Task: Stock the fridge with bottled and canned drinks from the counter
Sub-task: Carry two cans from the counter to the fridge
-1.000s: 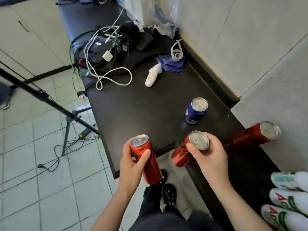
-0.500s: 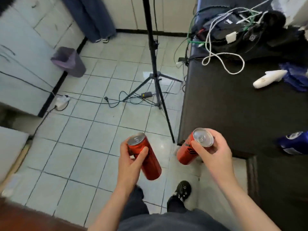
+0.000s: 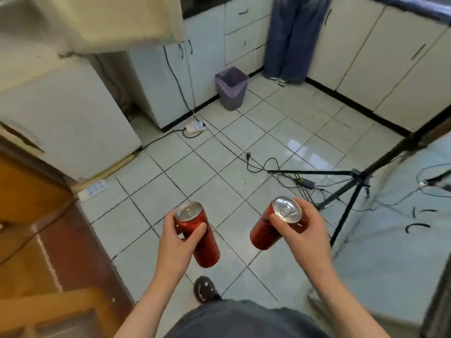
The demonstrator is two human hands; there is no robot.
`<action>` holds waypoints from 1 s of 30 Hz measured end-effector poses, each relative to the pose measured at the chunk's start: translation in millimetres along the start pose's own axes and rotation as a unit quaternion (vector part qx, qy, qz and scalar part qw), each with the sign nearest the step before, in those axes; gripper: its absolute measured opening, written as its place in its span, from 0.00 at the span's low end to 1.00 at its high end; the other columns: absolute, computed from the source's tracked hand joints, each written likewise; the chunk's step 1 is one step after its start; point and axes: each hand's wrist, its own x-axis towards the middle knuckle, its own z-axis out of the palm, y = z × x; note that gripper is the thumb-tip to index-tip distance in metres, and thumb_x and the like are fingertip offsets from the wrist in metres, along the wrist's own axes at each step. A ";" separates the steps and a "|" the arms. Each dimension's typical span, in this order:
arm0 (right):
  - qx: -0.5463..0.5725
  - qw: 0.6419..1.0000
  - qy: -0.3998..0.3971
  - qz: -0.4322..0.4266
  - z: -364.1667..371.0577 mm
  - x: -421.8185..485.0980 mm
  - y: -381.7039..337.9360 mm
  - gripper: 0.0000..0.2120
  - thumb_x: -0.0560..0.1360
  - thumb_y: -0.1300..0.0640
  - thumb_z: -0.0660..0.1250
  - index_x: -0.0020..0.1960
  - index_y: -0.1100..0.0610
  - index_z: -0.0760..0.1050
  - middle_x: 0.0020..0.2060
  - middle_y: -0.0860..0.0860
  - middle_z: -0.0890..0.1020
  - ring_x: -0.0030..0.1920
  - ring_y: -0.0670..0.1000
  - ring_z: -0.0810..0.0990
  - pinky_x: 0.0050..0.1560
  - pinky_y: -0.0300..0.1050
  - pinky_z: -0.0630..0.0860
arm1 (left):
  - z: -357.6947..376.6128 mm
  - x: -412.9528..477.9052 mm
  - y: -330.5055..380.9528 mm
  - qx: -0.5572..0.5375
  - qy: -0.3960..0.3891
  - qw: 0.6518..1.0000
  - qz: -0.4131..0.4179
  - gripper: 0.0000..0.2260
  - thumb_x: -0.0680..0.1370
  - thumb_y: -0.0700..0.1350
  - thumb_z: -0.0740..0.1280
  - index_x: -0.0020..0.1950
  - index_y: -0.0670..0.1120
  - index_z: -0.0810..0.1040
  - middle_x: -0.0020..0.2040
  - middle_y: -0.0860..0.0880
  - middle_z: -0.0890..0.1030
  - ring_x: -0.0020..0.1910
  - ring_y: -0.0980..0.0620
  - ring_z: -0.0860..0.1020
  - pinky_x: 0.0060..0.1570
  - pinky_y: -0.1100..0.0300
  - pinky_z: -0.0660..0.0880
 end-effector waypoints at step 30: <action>-0.078 0.869 -0.454 -0.182 648.1 316.2 -230.1 0.19 0.65 0.48 0.74 0.53 0.42 0.73 0.45 0.35 0.78 0.48 0.34 0.76 0.41 0.26 0.74 | -384.0 398.0 4.0 -0.107 0.395 0.910 -0.067 0.28 0.72 0.43 0.73 0.65 0.62 0.65 0.58 0.66 0.73 0.59 0.67 0.72 0.45 0.76 0.72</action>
